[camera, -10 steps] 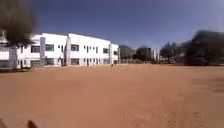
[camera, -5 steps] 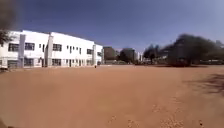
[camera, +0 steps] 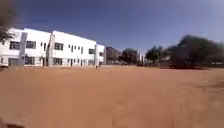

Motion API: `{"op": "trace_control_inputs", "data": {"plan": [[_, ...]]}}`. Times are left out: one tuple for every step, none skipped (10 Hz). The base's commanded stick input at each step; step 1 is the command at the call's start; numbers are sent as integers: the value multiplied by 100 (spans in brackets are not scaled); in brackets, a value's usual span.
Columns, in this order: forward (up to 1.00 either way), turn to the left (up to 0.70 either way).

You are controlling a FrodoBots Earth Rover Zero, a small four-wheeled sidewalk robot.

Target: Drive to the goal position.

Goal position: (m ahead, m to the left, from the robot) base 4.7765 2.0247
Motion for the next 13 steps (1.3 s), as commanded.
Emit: {"op": "trace_control_inputs", "data": {"plan": [[100, 0], [100, 0], [100, 0], [100, 0], [100, 0], [100, 0], [100, 0], [100, 0], [100, 0], [100, 0], [100, -6], [100, -18], [100, -40]]}}
